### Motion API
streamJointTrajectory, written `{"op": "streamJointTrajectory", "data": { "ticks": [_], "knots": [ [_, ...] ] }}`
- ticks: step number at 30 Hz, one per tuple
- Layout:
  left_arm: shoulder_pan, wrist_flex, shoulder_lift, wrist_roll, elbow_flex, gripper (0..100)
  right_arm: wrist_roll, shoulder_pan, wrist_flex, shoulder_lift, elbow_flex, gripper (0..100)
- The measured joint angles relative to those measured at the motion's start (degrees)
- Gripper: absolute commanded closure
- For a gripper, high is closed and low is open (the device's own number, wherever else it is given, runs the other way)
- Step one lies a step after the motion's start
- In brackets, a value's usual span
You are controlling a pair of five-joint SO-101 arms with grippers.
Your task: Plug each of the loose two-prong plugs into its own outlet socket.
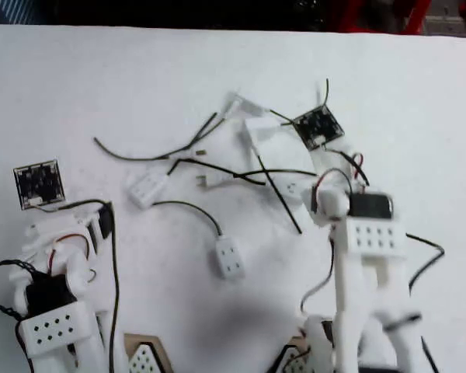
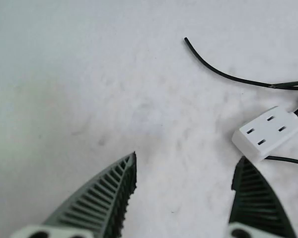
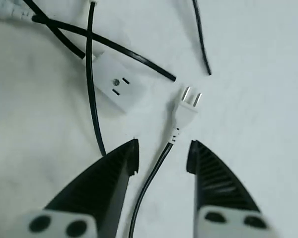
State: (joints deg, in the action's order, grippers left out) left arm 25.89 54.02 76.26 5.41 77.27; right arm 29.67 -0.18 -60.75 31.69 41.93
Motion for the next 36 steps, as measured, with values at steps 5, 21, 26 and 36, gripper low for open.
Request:
{"op": "streamJointTrajectory", "data": {
  "ticks": [5, 21, 26, 36],
  "knots": [
    [0.0, 0.0, 0.0, 0.0, 0.0, 69, -5.7, 2.4, 0.0, -16.2, -9.3, 80.2],
    [0.0, 0.0, 0.0, 0.0, 0.0, 69, -12.1, 4.7, 0.4, -52.4, -31.8, 80.5],
    [0.0, 0.0, 0.0, 0.0, 0.0, 69, -12.2, 5.8, 0.3, -56.0, -35.1, 94.9],
    [0.0, 0.0, 0.0, 0.0, 0.0, 69, -12.1, 6.2, -4.2, -53.5, -36.0, 98.1]
  ]
}}
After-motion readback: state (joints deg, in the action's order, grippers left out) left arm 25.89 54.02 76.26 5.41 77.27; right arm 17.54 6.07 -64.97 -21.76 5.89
